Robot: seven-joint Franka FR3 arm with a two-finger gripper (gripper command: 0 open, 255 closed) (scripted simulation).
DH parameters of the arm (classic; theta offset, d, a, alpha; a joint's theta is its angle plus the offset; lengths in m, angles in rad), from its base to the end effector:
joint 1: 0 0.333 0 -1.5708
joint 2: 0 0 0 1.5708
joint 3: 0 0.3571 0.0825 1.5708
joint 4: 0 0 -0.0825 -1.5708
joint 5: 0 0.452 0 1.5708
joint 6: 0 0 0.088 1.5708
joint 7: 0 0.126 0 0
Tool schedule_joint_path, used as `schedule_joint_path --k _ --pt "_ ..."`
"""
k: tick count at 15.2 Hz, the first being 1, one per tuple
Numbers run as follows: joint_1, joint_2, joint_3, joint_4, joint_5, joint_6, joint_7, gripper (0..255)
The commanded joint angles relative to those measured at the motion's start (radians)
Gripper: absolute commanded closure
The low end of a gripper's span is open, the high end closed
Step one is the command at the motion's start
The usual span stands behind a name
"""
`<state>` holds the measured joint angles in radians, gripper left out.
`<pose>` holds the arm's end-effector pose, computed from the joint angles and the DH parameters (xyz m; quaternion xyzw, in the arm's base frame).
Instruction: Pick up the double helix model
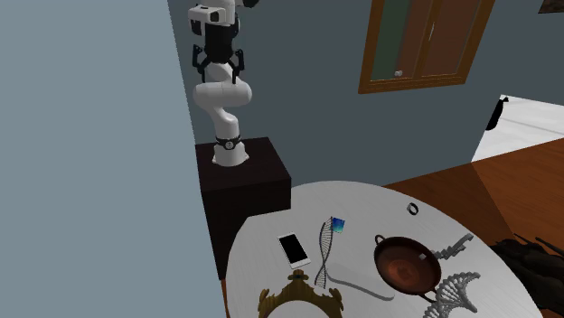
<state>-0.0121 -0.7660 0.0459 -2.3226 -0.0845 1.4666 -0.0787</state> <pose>0.3391 0.0044 0.6036 0.9962 0.0465 -0.0468 0.0567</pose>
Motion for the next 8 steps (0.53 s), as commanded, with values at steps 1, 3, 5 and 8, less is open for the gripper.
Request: schedule_joint_path --k 1,3,5,8 --pt "0.0 0.0 0.0 0.0 0.0 0.0 0.0 0" --pt "0.008 0.046 0.011 -0.013 0.012 0.063 0.012 0" --pt "0.015 0.096 0.023 -0.021 0.022 0.125 0.023 0" --pt "0.026 0.178 0.041 -0.023 0.035 0.216 0.039 0"
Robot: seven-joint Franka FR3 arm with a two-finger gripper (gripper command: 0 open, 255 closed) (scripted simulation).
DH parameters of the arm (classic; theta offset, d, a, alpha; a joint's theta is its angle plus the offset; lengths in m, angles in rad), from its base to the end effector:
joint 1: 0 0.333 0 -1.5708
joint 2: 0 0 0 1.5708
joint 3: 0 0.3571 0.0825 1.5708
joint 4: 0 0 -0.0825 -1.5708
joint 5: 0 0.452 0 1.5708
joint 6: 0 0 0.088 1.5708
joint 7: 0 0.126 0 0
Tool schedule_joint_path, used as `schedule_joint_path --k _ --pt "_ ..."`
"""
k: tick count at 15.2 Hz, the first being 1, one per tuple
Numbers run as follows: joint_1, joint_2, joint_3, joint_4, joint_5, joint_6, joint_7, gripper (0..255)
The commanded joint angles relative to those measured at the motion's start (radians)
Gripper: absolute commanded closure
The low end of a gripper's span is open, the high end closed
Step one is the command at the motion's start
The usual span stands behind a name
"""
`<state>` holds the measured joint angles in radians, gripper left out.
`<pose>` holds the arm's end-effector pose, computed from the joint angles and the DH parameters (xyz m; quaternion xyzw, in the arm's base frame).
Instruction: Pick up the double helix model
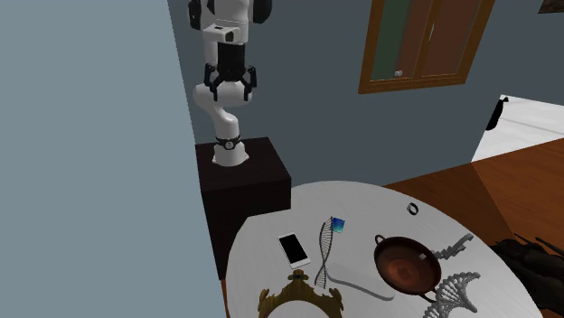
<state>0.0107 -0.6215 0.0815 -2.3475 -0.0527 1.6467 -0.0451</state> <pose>0.3951 0.0345 0.5500 0.9959 0.0630 -0.0397 0.0505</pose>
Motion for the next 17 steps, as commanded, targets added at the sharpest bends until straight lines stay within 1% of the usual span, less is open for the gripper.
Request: schedule_joint_path --k 1,9,17 --pt "0.006 0.063 0.012 0.004 0.007 0.065 0.01 0" --pt "0.028 0.319 0.062 0.068 0.018 0.276 0.052 0" --pt "0.05 0.6 0.106 0.212 -0.009 0.43 0.1 0"
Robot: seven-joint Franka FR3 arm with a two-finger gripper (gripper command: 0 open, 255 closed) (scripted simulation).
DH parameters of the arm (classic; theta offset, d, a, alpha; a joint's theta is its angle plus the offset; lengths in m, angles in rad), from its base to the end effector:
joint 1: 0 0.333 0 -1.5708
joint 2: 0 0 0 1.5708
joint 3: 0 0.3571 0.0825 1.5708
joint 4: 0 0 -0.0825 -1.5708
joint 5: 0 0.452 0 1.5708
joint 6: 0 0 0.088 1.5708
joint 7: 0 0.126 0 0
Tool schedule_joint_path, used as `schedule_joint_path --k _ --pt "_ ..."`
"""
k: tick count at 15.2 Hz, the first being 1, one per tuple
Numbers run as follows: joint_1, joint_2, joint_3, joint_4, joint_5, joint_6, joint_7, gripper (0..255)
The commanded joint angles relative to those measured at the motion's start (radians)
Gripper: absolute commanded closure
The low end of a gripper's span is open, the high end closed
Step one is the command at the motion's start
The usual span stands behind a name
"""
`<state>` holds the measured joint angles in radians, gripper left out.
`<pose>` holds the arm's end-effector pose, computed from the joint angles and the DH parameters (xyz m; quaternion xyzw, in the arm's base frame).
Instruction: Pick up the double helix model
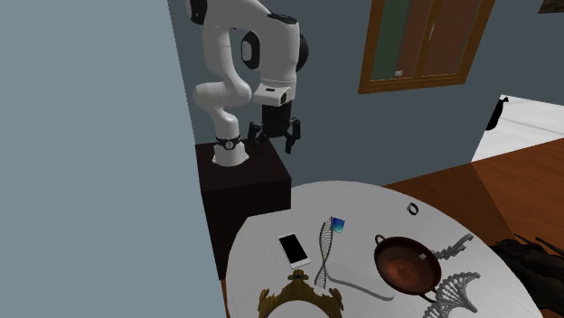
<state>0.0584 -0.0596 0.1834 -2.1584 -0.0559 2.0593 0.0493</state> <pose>0.5602 0.1348 0.4081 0.9934 0.1093 -0.0158 0.0325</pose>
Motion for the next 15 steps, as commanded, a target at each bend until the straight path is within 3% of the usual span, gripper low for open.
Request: schedule_joint_path --k 1,8,15 --pt "0.006 0.074 0.009 0.047 -0.012 0.031 0.012 0" --pt "0.044 0.33 0.027 0.248 -0.063 0.098 0.054 0" --pt "0.101 0.596 0.027 0.52 -0.112 0.106 0.079 0"
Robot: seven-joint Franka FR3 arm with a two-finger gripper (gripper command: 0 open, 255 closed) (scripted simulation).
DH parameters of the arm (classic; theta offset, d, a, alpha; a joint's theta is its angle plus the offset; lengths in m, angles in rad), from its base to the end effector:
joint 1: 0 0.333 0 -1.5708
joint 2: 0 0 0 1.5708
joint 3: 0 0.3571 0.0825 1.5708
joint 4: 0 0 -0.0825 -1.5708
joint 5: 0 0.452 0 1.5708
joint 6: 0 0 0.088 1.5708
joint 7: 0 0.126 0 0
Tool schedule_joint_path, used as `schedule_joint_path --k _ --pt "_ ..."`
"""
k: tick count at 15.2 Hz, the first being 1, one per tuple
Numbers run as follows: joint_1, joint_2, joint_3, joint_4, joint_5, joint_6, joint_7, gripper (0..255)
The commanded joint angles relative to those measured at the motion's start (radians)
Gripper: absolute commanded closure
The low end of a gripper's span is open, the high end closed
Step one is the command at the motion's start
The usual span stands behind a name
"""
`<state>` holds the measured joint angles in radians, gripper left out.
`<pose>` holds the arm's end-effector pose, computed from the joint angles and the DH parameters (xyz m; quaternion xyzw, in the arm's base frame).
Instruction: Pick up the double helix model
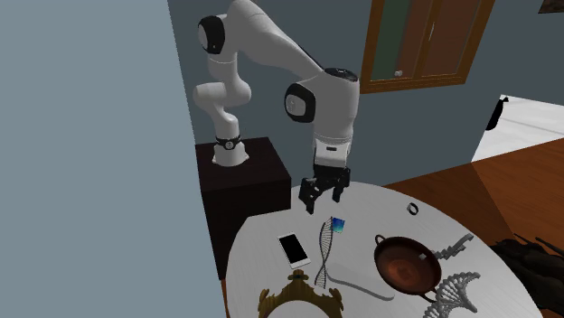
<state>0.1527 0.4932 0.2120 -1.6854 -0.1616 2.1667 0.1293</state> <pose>0.7062 0.2442 0.2979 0.9885 0.1502 0.0049 0.0162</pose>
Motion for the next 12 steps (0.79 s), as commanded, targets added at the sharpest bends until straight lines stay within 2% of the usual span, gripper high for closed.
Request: schedule_joint_path --k 1,11,12 --pt "0.016 0.083 -0.002 0.093 -0.012 -0.006 0.0 0" --pt "0.023 0.14 -0.012 0.078 -0.027 0.067 0.01 0" --pt "0.022 0.139 -0.012 0.076 -0.027 0.067 0.01 255"
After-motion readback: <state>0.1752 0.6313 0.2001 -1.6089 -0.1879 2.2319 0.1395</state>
